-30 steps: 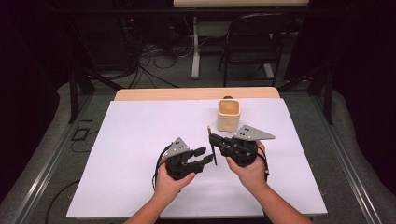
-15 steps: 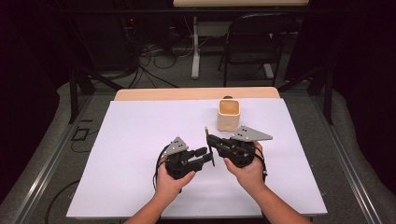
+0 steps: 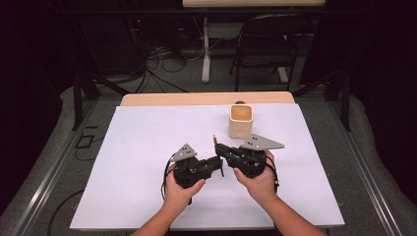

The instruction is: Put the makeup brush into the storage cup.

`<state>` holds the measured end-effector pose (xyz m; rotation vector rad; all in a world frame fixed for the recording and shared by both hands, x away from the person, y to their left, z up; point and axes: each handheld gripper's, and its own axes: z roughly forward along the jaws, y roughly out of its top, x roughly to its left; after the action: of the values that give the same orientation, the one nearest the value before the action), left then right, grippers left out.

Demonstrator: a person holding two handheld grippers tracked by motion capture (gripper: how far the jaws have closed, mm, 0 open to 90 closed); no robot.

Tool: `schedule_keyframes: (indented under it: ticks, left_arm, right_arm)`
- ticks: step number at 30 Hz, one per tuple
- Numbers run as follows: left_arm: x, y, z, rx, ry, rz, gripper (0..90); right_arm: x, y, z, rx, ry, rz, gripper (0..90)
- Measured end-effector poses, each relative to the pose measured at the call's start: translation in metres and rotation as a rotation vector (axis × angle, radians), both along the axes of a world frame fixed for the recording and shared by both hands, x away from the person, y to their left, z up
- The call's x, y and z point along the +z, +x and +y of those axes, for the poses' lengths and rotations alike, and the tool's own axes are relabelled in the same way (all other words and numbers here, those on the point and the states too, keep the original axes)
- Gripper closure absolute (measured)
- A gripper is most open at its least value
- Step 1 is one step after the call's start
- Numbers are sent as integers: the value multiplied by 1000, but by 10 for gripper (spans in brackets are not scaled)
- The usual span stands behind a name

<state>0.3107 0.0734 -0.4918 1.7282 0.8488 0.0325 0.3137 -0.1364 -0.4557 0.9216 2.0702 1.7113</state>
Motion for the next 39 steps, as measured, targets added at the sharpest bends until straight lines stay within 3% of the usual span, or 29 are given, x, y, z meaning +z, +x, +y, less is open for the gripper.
schedule_keyframes:
  ticks: [11,20,23,30,39]
  left_arm:
    - [2,0,2,-2,-11,34,832]
    - [3,0,3,-9,-7,20,835]
    - [4,-1,4,7,28,-14,837]
    - [8,-5,4,33,141,-105,837]
    - [7,-10,-1,50,251,-182,838]
  right_arm:
    - [0,0,1,4,4,0,839]
    - [1,1,0,19,15,17,830]
    - [4,2,-3,30,26,32,802]
    - [11,4,-6,39,-23,82,788]
    - [14,2,-5,58,-43,90,784]
